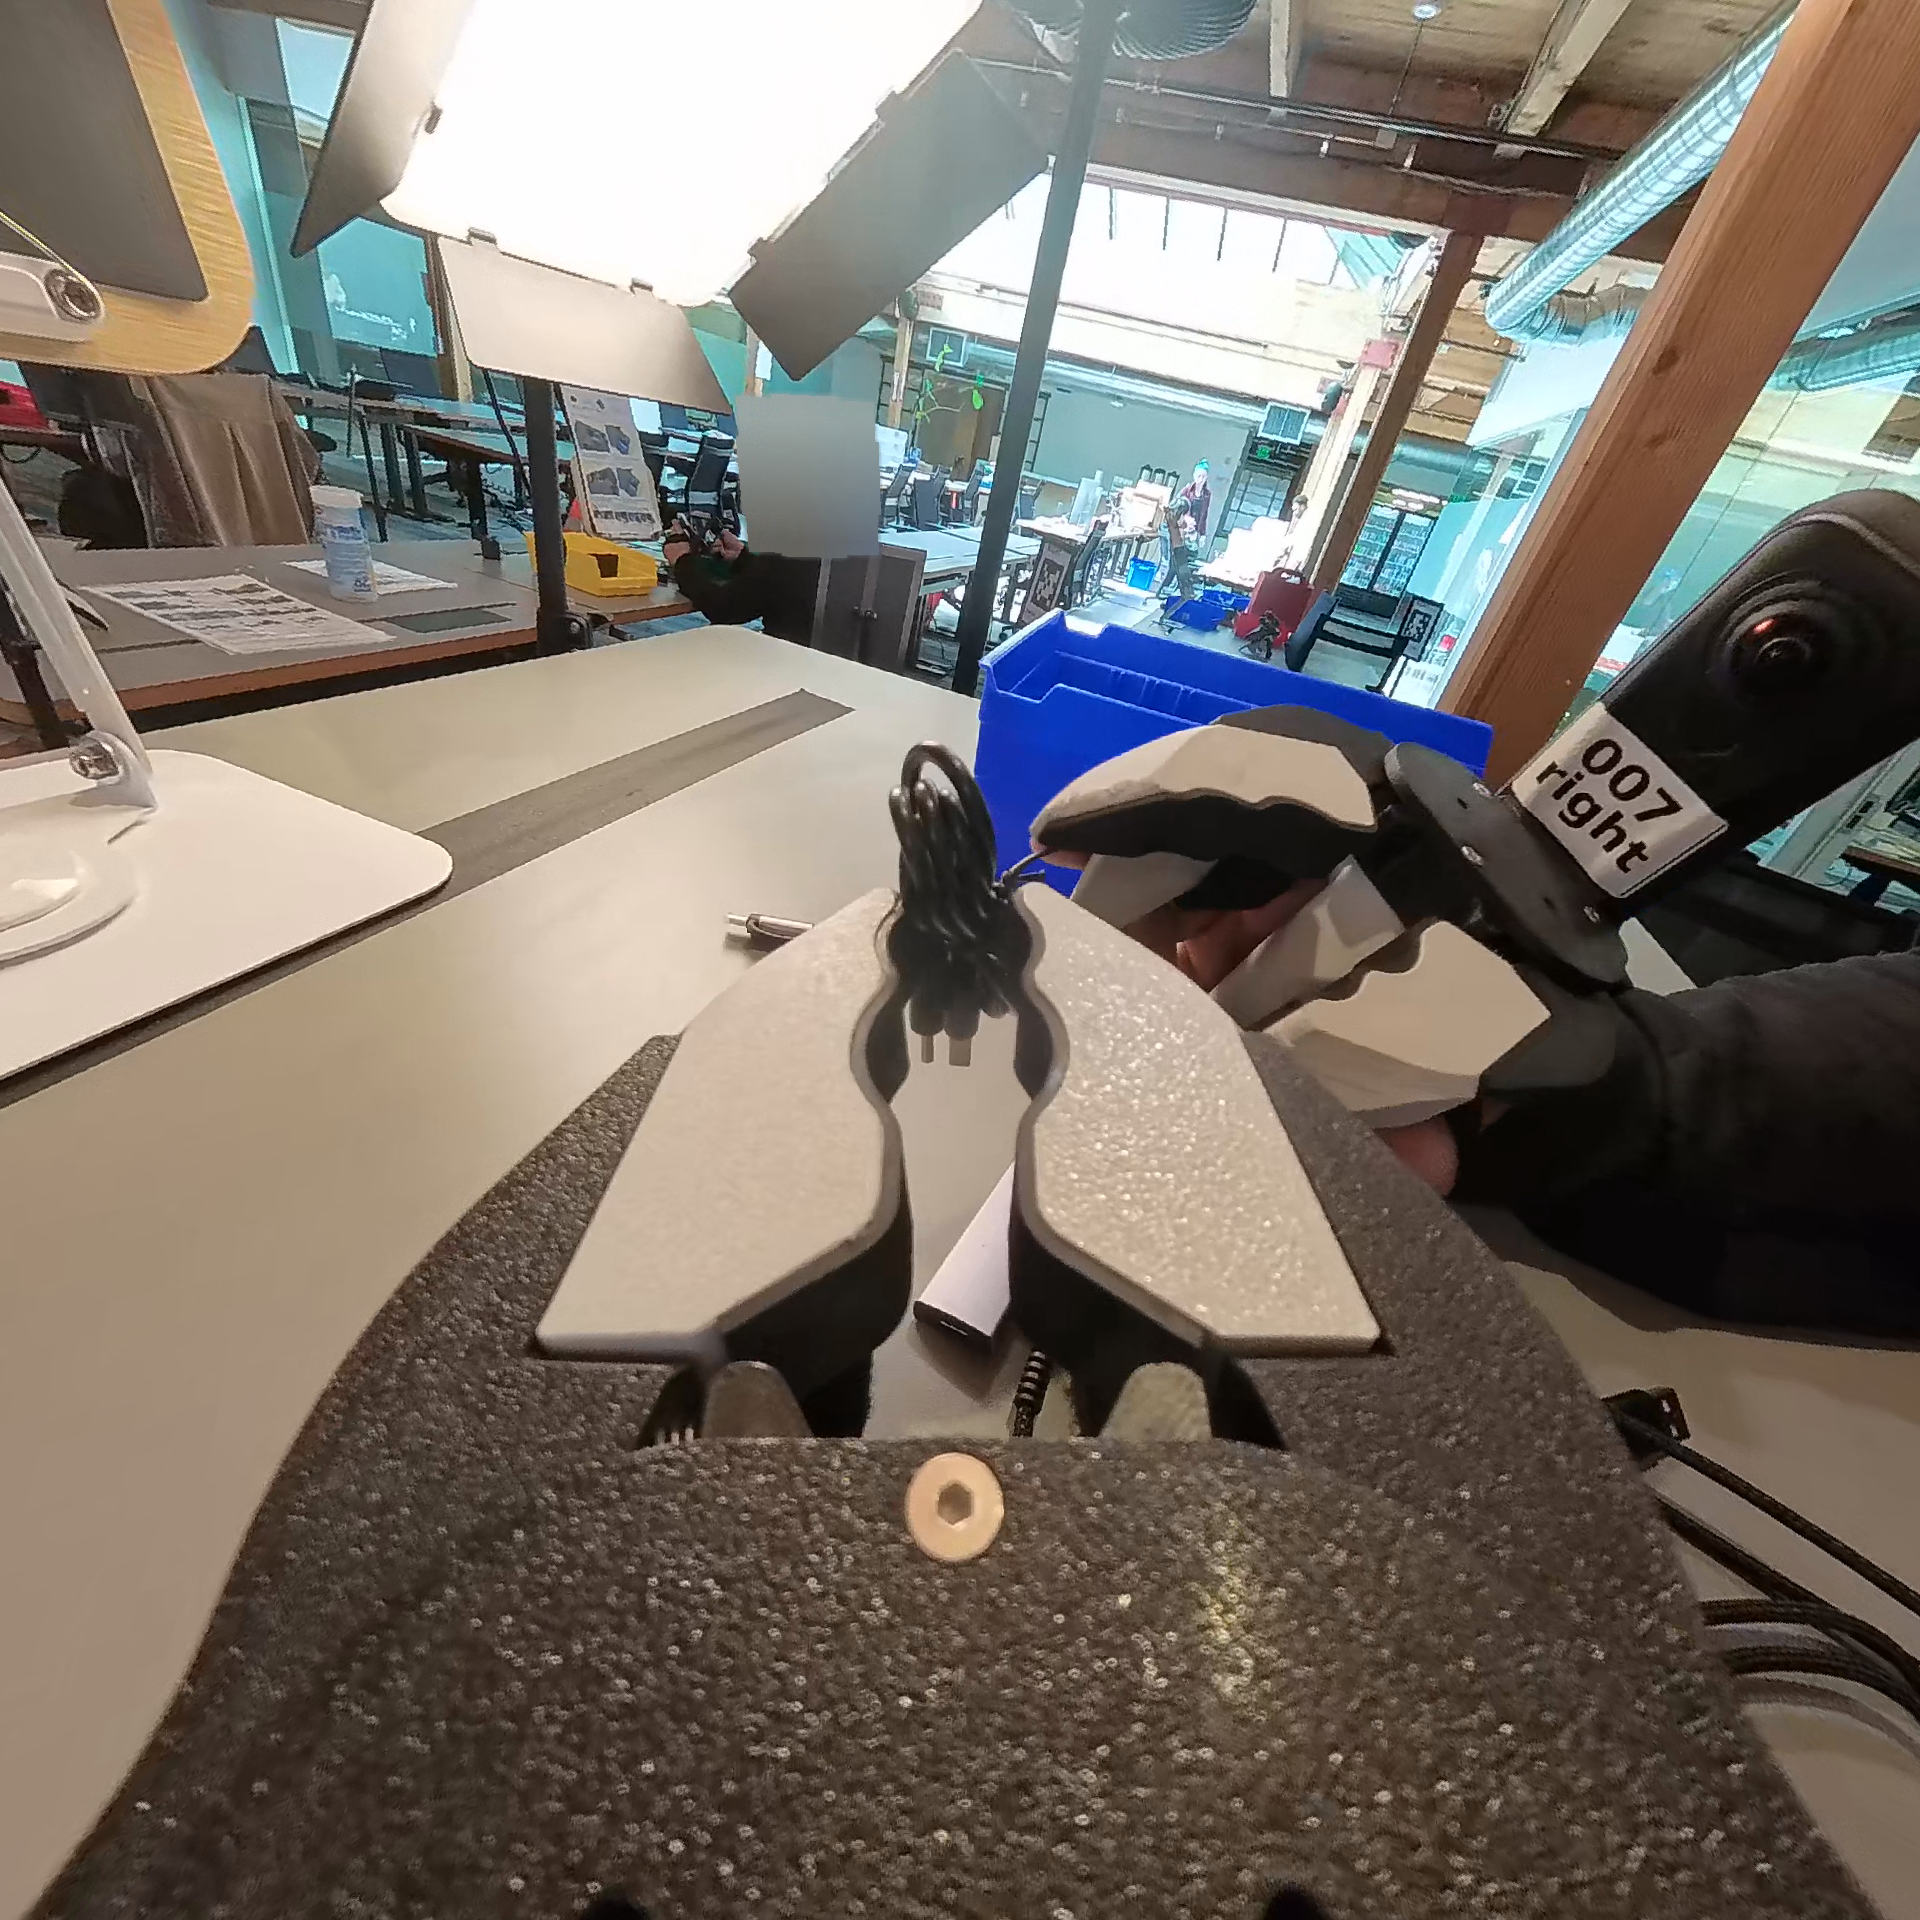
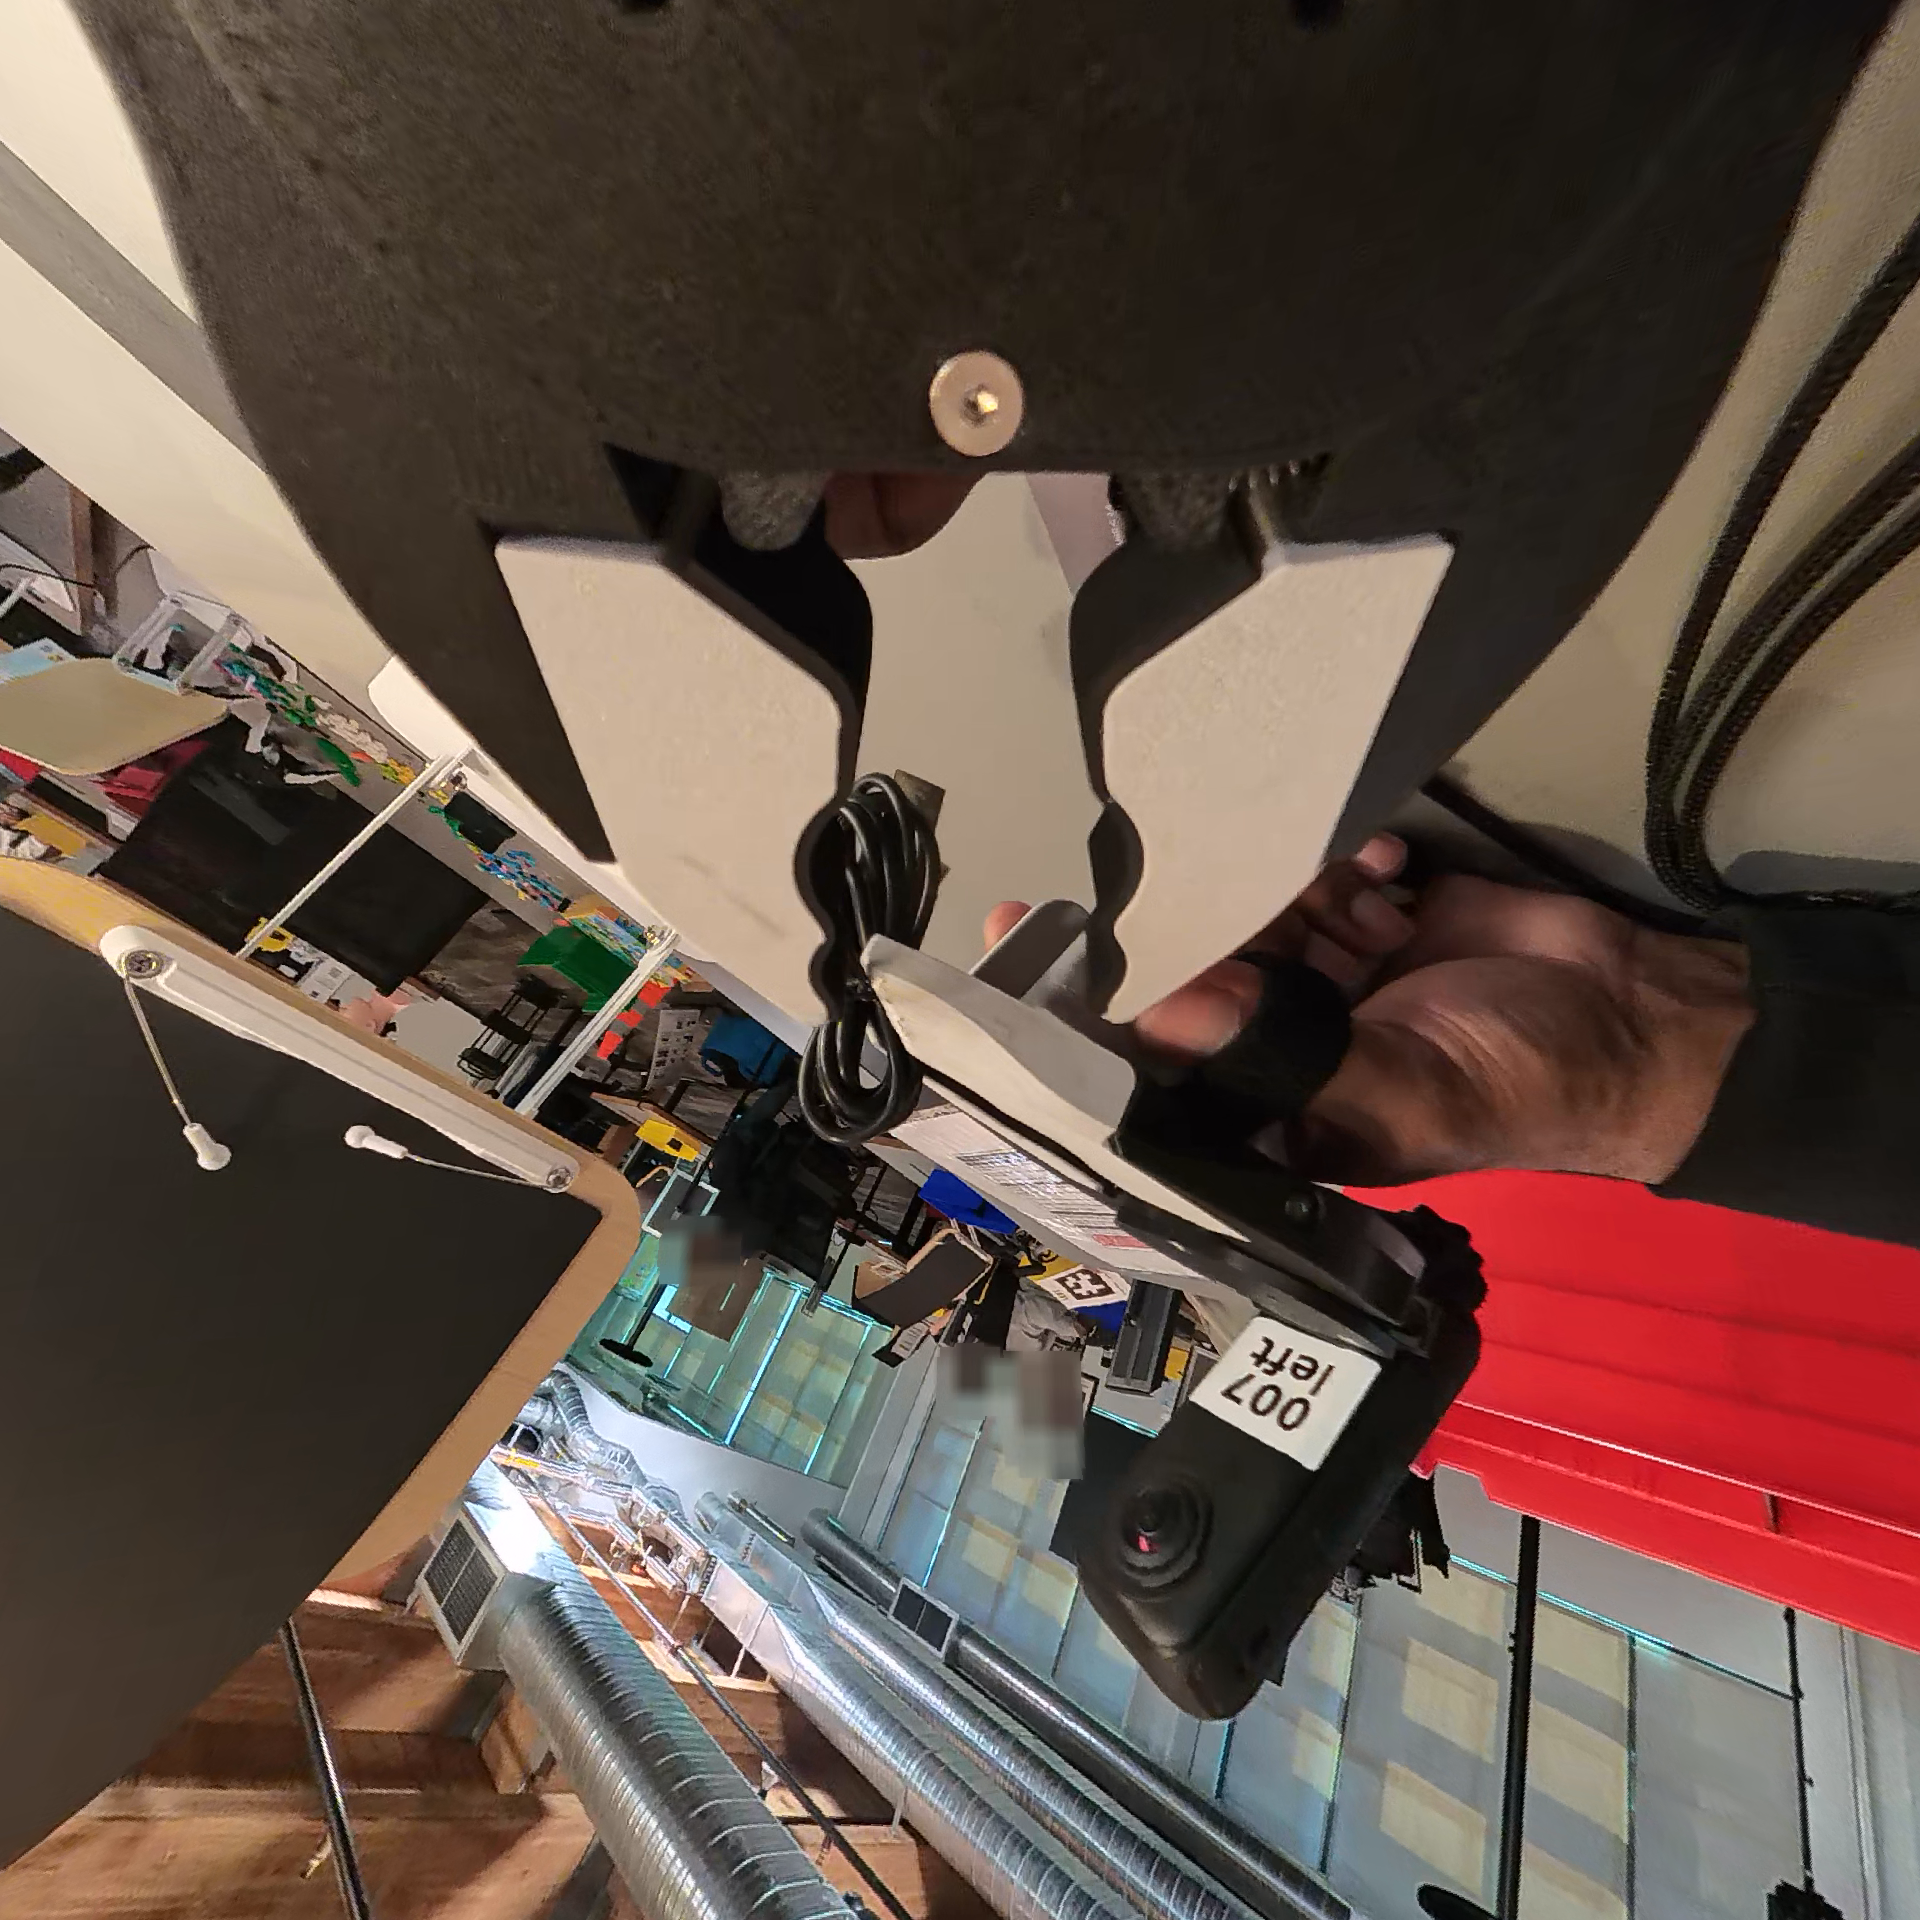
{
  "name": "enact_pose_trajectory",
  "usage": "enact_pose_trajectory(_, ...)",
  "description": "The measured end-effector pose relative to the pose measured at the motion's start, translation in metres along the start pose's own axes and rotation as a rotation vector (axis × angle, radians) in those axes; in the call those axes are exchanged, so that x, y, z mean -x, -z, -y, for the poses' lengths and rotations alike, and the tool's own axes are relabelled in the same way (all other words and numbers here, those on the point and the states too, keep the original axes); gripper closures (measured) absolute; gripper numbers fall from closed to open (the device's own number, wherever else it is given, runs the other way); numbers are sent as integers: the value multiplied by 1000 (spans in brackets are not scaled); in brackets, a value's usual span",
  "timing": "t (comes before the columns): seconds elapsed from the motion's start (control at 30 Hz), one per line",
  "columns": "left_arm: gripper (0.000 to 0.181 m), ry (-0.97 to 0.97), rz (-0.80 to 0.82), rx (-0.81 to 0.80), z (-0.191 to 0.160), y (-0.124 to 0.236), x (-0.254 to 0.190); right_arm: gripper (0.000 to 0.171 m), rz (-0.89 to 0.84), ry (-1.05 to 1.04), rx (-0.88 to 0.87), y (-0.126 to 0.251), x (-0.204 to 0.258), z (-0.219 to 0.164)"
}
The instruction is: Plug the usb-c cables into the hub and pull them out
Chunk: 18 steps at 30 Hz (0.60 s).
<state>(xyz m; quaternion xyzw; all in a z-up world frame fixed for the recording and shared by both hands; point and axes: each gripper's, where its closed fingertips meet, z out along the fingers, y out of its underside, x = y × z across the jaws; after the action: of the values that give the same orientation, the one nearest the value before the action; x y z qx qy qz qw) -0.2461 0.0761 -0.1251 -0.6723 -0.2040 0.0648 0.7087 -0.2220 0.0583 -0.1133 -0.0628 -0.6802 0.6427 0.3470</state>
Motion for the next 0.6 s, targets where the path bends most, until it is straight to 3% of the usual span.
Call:
enact_pose_trajectory(0.4,165,3,2,11,-2,-1,1,131,75,27,-5,-2,16,1)
enact_pose_trajectory(0.6,165,49,-30,-47,6,5,2,133,-2,28,-43,3,3,10)
